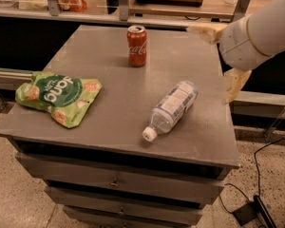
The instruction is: Knock blue plastic bottle over
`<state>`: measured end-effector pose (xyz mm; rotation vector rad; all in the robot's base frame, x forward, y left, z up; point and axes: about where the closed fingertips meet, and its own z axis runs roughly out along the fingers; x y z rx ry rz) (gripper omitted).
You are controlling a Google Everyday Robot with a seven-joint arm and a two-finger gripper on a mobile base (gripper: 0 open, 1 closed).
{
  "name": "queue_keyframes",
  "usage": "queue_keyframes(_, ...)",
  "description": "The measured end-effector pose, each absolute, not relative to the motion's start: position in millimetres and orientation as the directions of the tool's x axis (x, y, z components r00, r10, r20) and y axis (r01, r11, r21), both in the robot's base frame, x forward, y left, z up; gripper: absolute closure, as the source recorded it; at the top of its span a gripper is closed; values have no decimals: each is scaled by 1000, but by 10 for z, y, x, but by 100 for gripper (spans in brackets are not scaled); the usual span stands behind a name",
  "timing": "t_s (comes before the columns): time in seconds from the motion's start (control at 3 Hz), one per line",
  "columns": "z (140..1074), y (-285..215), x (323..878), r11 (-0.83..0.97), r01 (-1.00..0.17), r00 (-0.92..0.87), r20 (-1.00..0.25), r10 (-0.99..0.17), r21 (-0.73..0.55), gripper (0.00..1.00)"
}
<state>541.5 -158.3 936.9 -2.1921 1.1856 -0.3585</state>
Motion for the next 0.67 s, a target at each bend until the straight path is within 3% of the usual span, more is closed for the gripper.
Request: queue_keyframes(0.67, 9447, -1632, 5481, -381, -651, 537, -44, -842, -657, 0)
